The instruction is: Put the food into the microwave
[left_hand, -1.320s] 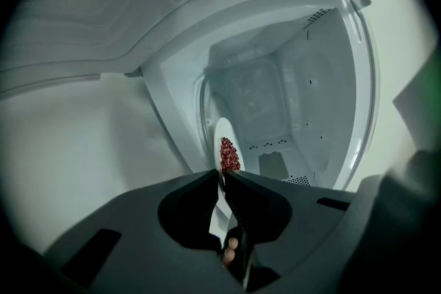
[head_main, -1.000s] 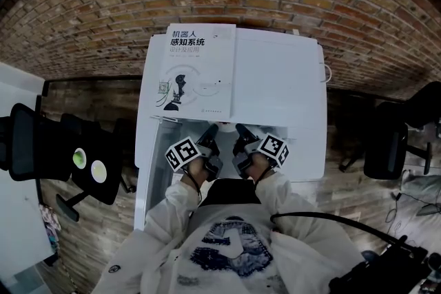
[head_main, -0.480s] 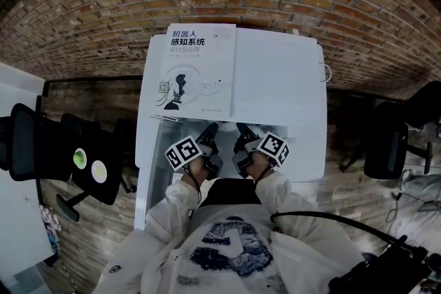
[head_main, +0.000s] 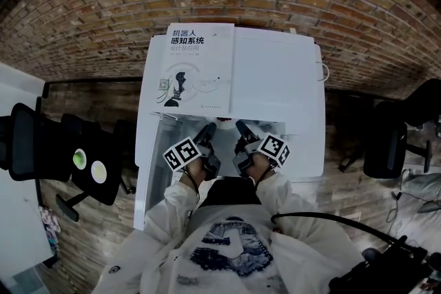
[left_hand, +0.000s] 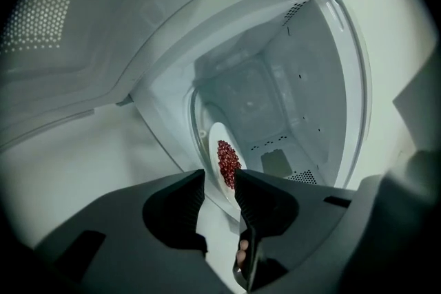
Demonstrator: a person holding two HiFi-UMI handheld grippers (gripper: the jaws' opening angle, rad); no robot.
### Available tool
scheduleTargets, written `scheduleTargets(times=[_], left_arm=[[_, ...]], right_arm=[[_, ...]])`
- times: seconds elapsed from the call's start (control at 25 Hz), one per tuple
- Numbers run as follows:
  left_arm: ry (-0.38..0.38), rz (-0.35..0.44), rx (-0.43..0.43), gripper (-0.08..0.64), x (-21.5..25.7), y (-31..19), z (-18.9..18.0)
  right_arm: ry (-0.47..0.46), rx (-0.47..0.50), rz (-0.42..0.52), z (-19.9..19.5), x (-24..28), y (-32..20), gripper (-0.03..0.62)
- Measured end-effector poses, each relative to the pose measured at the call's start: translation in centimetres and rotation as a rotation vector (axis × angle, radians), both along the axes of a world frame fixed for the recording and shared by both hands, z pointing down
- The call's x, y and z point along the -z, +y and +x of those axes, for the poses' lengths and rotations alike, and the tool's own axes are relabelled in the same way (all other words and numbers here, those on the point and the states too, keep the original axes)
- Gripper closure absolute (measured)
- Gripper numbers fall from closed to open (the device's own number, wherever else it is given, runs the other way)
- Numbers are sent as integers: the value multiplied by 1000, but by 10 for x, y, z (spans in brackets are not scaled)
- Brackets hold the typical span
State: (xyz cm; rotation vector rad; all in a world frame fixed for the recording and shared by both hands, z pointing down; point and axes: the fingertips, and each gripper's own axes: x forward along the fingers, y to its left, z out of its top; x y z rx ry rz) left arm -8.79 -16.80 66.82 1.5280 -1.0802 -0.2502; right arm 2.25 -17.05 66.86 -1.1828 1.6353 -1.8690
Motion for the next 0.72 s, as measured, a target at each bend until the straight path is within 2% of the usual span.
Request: scheduleTargets(times=[0.2,0.4,0.52,0.72], left_arm=[[-41,39,-21,436,14,13,-1],[-107,106,-56,437,38,31,1],[-178,171,-97,440,55,39,2],[-348,312,-183,482,93,51,6]], right_arm=[[61,29,43,7,14,13,489],[139,87,126,13,40,34,496],[197,97,182,24,56,43,514],[301,122,284,39,90,56,529]])
